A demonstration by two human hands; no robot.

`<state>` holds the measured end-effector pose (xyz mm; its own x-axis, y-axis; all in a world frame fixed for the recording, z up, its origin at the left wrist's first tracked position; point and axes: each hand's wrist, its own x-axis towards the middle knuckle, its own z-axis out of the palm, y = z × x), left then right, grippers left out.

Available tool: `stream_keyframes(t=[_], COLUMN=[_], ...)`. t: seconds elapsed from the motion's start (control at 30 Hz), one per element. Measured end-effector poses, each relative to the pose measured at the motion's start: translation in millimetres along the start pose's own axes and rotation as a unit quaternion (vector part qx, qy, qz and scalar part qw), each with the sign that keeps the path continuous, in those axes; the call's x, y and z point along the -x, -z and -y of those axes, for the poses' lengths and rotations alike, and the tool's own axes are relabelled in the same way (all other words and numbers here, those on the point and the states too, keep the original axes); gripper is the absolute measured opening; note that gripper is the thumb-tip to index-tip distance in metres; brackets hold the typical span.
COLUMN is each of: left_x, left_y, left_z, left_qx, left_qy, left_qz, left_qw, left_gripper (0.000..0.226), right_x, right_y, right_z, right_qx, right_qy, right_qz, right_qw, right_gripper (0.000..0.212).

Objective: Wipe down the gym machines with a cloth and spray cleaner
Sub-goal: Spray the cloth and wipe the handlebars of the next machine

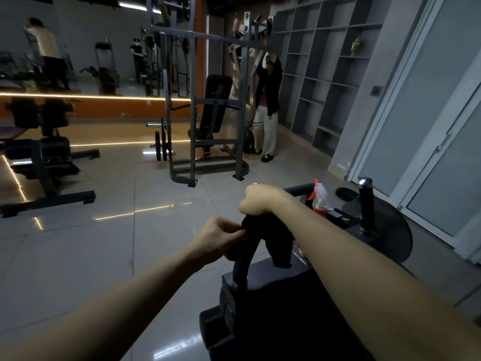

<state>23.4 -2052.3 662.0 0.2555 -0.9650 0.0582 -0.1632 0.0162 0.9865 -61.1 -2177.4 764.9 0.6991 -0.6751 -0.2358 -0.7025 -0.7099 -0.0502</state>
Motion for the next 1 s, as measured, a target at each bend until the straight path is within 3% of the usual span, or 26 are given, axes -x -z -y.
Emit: stream_keyframes(t=[0.07,0.1,0.2,0.27,0.33,0.37,0.43,0.57,0.67,0.77,0.83,0.9,1.0], left_x=[1.6,2.3,-0.3,-2.2,-3.8,-4.3,-5.4,-6.2,-1.0,2.8,3.6,3.8,4.1], left_y=[0.4,0.7,1.8,1.8,2.9,3.3,4.4,6.2,4.6,0.9,-2.5,-3.8,-4.1], left_z=[-1.5,-2.7,-4.6,-3.5,-2.7,-2.8,-2.2,-0.3,-3.4,-8.6,-9.3,-8.7,-10.3], left_qx=[-0.007,-0.014,-0.045,-0.054,-0.05,-0.054,-0.063,-0.069,-0.044,-0.04,-0.046,-0.049,-0.046], left_qy=[0.012,0.018,0.019,0.019,0.01,0.006,0.004,0.007,0.009,0.023,0.027,0.031,0.035], left_qz=[0.001,0.0,0.002,-0.006,-0.008,-0.006,-0.004,-0.001,0.007,0.011,0.009,-0.005,-0.011], left_qw=[1.0,1.0,0.999,0.998,0.999,0.999,0.998,0.998,0.999,0.999,0.999,0.998,0.998], left_gripper=[0.027,0.022,0.017,0.016,0.023,0.028,0.023,0.021,0.026,0.023,0.017,0.016,0.016], right_x=[-2.1,-3.1,0.0,15.3,30.7,32.9,27.4,7.1,-0.2,-3.6,-6.5,-7.0,0.4], right_y=[2.2,-2.3,-24.0,-38.7,-39.6,-37.1,-25.8,-2.5,10.8,13.0,2.8,-8.1,-22.3], right_z=[-13.9,-21.6,-29.4,-21.1,-6.5,1.1,10.7,17.7,14.1,-3.0,-15.6,-22.6,-25.4], right_qx=[-0.228,-0.329,-0.455,-0.36,-0.088,0.026,0.117,0.13,0.015,-0.199,-0.308,-0.433,-0.574], right_qy=[-0.032,-0.04,-0.039,-0.005,0.023,0.027,0.02,-0.004,-0.023,-0.071,-0.096,-0.123,-0.149], right_qz=[0.087,0.082,-0.077,-0.194,-0.245,-0.249,-0.201,-0.028,0.087,0.118,0.101,0.066,-0.045], right_qw=[0.969,0.94,0.886,0.913,0.965,0.968,0.972,0.991,0.996,0.97,0.941,0.891,0.804], right_gripper=[0.009,0.007,0.027,0.031,0.023,0.02,0.023,0.025,0.015,0.014,0.016,0.007,0.027])
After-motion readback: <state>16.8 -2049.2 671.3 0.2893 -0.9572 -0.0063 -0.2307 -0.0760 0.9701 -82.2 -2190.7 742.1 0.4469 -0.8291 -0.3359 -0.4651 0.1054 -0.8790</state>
